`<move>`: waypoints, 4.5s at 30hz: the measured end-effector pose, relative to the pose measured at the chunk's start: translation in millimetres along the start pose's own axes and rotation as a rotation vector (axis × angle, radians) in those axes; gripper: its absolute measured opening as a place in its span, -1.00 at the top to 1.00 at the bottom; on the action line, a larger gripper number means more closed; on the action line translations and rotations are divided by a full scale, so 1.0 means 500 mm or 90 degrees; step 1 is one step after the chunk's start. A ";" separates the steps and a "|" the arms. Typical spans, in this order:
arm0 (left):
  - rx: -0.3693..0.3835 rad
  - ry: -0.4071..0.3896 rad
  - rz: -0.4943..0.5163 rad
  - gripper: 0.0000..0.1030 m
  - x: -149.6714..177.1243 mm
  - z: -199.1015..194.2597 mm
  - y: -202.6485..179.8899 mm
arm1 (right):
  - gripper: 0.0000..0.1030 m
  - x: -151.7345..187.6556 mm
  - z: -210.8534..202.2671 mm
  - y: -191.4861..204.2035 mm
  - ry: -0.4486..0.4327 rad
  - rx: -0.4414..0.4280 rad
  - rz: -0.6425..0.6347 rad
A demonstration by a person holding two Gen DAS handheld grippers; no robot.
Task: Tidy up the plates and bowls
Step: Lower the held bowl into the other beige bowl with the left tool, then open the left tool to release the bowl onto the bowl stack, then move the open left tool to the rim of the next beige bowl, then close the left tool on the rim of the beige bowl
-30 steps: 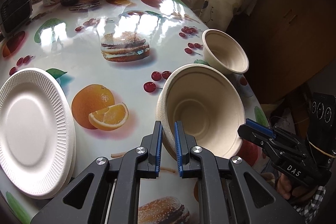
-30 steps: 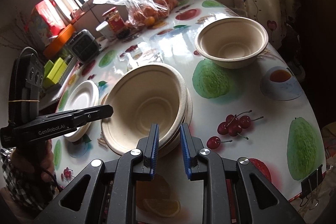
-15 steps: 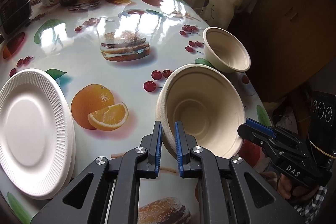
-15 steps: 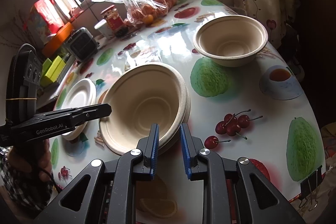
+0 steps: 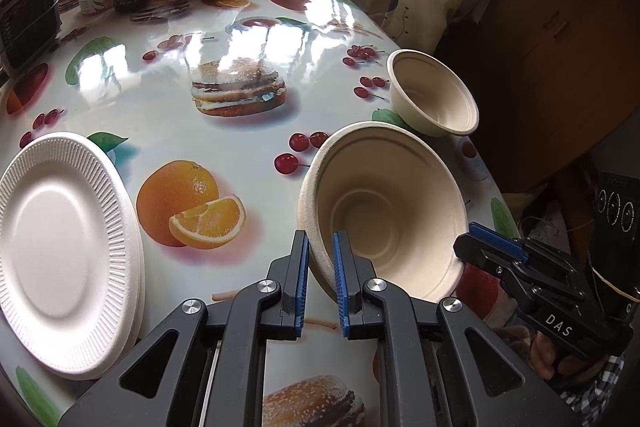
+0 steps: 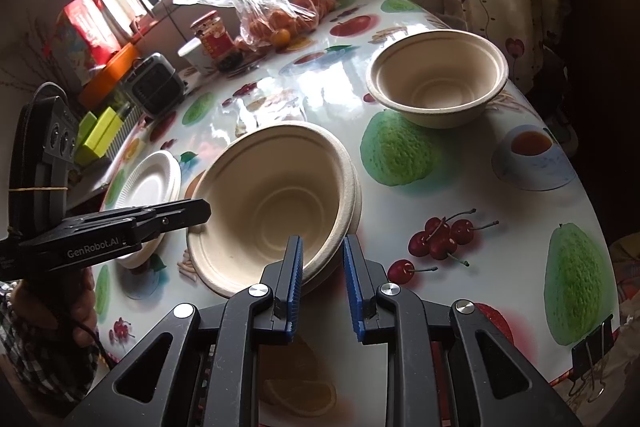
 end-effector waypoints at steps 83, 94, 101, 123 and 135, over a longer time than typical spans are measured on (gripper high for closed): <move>-0.133 -0.148 0.161 0.01 -0.149 -0.033 -0.049 | -0.14 -0.072 -0.049 -0.093 -0.124 0.141 -0.018; -0.116 -0.128 0.147 0.01 -0.205 0.014 -0.066 | -0.16 -0.099 -0.053 -0.158 -0.135 0.163 0.023; -0.075 -0.087 0.130 0.01 -0.249 0.064 -0.085 | -0.16 -0.124 -0.050 -0.189 -0.146 0.150 0.045; -0.023 -0.023 0.154 0.24 -0.311 0.182 -0.160 | 0.09 -0.172 -0.013 -0.235 -0.159 0.136 0.070; -0.013 -0.006 0.153 0.41 -0.313 0.206 -0.173 | 0.32 -0.176 0.000 -0.245 -0.154 0.124 0.077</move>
Point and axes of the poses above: each gripper's, at about its wrist camera, not at the fingertips, and z roughly the way its jaws point, y to its left, x to its underside, the point moved 6 cm from there along z, roughly the way its jaws point, and after that the axes turned 3 degrees about -x, right-handed, at the moved point
